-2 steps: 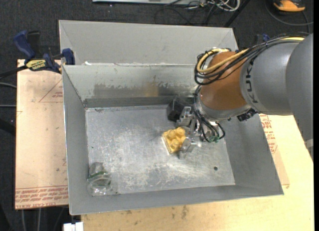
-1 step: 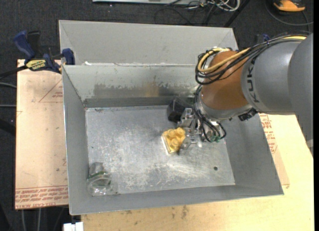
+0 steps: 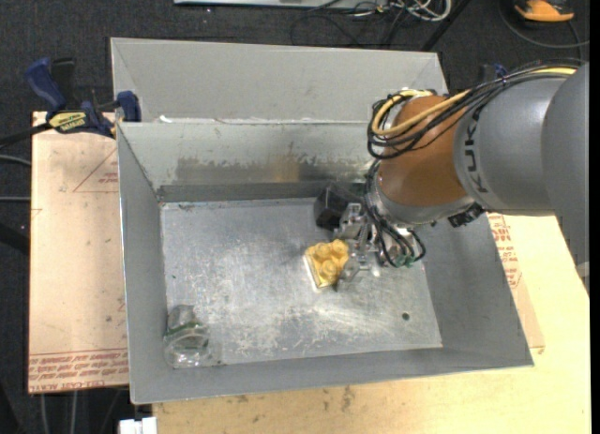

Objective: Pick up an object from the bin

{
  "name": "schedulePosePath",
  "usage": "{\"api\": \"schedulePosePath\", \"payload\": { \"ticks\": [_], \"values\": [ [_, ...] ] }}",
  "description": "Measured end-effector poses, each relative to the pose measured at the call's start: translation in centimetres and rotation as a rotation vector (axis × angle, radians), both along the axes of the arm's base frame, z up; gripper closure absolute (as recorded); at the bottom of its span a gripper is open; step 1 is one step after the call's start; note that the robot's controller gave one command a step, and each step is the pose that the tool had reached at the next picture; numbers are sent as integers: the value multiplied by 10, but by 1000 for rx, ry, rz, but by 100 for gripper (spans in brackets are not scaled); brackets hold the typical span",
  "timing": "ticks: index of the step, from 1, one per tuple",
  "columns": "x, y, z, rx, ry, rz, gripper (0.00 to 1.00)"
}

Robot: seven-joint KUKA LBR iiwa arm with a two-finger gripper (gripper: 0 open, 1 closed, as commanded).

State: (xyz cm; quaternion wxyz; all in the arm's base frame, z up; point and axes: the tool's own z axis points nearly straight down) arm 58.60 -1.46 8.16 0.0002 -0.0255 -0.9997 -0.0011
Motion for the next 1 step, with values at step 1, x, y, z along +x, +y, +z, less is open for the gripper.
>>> {"api": "schedulePosePath", "payload": {
  "ticks": [1],
  "values": [
    [6, 16, 200, -1, -1, 28, 100]
  ]
}}
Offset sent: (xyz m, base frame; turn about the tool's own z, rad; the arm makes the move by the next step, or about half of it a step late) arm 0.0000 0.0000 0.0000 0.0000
